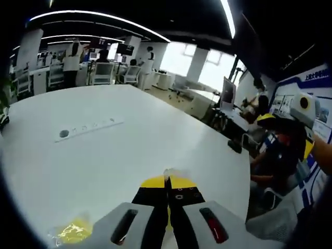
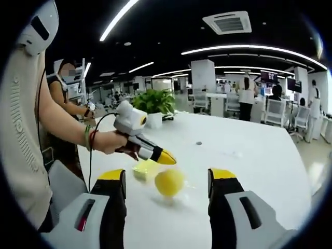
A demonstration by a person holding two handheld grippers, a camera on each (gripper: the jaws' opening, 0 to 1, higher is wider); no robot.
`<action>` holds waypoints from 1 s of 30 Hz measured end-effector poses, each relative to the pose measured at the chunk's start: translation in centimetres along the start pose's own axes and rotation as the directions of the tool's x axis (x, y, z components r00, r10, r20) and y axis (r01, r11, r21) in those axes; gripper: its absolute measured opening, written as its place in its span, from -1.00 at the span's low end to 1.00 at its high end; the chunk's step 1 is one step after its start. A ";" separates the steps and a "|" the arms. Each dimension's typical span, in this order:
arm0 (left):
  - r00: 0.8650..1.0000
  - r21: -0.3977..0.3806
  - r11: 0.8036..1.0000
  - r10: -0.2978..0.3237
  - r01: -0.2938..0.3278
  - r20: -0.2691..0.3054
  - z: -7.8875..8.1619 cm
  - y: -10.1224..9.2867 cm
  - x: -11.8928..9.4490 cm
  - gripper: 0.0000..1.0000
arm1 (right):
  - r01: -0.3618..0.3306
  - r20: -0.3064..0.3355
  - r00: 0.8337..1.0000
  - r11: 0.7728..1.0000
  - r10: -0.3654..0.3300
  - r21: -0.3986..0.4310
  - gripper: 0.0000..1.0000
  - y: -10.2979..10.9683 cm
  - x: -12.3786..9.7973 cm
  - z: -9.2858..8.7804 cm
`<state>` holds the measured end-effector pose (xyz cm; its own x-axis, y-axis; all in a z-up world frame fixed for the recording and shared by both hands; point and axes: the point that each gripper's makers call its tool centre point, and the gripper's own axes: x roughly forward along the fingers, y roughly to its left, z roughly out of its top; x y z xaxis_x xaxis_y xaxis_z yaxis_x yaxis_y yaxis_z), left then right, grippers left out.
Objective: Compare the silicone blocks by pressing each to a similar depth, holding the contact briefly, and releasing to observe deformation and rebound differences across the visible hardness samples.
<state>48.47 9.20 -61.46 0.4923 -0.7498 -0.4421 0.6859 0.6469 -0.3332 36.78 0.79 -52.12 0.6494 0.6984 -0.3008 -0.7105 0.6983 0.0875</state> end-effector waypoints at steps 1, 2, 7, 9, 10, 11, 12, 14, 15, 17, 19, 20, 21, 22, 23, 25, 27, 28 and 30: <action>1.000 -0.009 1.000 0.005 -0.005 0.002 0.0 0.2 0.2 -1.00 | 0.005 0.007 1.000 1.000 -0.005 0.003 0.18 0.0 -0.2 -0.1; 1.000 -0.023 0.999 0.024 -0.024 -0.003 -0.3 0.6 0.4 -1.00 | 0.009 0.007 1.000 1.000 -0.009 0.012 0.18 -0.1 -0.3 -0.2; 0.998 -0.113 0.991 0.066 -0.066 -0.011 -1.5 2.3 1.4 -1.00 | 0.024 -0.005 1.000 0.999 -0.024 0.030 0.18 -0.4 -0.8 -0.9; 0.997 -0.156 0.985 0.070 -0.071 -0.015 -2.0 2.7 1.8 -1.00 | 0.030 -0.011 1.000 0.999 -0.029 0.029 0.17 -0.6 -1.0 -1.2; 0.997 -0.166 0.983 0.076 -0.077 -0.015 -2.2 2.8 1.9 -1.00 | 0.032 -0.015 0.999 0.999 -0.032 0.033 0.17 -0.7 -1.1 -1.4; 0.996 -0.175 0.981 0.082 -0.084 -0.018 -2.5 3.2 2.2 -1.00 | 0.035 -0.018 0.999 0.999 -0.034 0.037 0.17 -0.9 -1.2 -1.5; 0.996 -0.186 0.979 0.083 -0.086 -0.021 -2.7 3.4 2.4 -1.00 | 0.037 -0.021 0.999 0.999 -0.036 0.040 0.17 -1.0 -1.2 -1.7; 0.995 -0.222 0.970 0.092 -0.096 -0.026 -3.2 3.9 2.9 -1.00 | 0.040 -0.027 0.999 0.998 -0.039 0.042 0.16 -1.1 -1.3 -1.9; 0.995 -0.236 0.966 0.098 -0.102 -0.031 -3.5 4.2 3.1 -1.00 | 0.041 -0.029 0.999 0.998 -0.039 0.043 0.16 -1.2 -1.3 -2.0; 0.994 -0.269 0.957 0.102 -0.108 -0.036 -3.9 4.6 3.6 -1.00 | 0.041 -0.031 0.999 0.998 -0.039 0.047 0.16 -1.4 -1.3 -2.0; 0.993 -0.296 0.948 0.111 -0.119 -0.043 -4.5 5.0 4.1 -1.00 | 0.038 -0.037 0.999 0.998 -0.036 0.052 0.15 -1.5 -1.2 -2.2; 0.992 -0.325 0.938 0.113 -0.124 -0.052 -4.8 5.1 4.4 -1.00 | 0.038 -0.042 0.998 0.998 -0.036 0.053 0.14 -1.5 -1.2 -2.3; 0.992 -0.318 0.940 0.115 -0.126 -0.052 -4.9 5.2 4.5 -1.00 | 0.039 -0.047 0.998 0.998 -0.036 0.051 0.14 -1.6 -1.1 -2.5; 0.991 -0.321 0.938 0.122 -0.134 -0.056 -5.1 5.3 4.8 -1.00 | 0.039 -0.048 0.998 0.998 -0.036 0.055 0.14 -1.6 -1.1 -2.6; 0.990 -0.324 0.936 0.125 -0.137 -0.059 -5.2 5.4 4.9 -1.00 | 0.037 -0.043 0.998 0.997 -0.034 0.061 0.13 -1.6 -1.0 -2.6; 0.989 -0.328 0.934 0.130 -0.144 -0.064 -5.4 5.7 5.4 -1.00 | 0.036 -0.044 0.998 0.997 -0.033 0.064 0.13 -1.7 -0.9 -2.8; 0.987 -0.329 0.931 0.141 -0.159 -0.078 -5.7 6.0 5.8 -1.00 | 0.030 -0.055 0.998 0.997 -0.026 0.068 0.12 -1.7 -0.7 -3.1; 0.986 -0.316 0.934 0.145 -0.164 -0.084 -5.8 6.2 5.9 -1.00 | 0.027 -0.060 0.998 0.997 -0.023 0.067 0.12 -1.6 -0.6 -3.2; 0.981 -0.310 0.933 0.157 -0.184 -0.111 -6.4 6.8 6.3 -1.00 | 0.026 -0.057 0.998 0.997 -0.022 0.070 0.12 -1.7 -0.6 -3.2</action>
<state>52.74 9.77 -71.83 0.5315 -0.6186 -0.5787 0.3828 0.7848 -0.4874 36.72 -1.28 -55.14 0.6480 0.6729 -0.3567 -0.6727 0.7253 0.1461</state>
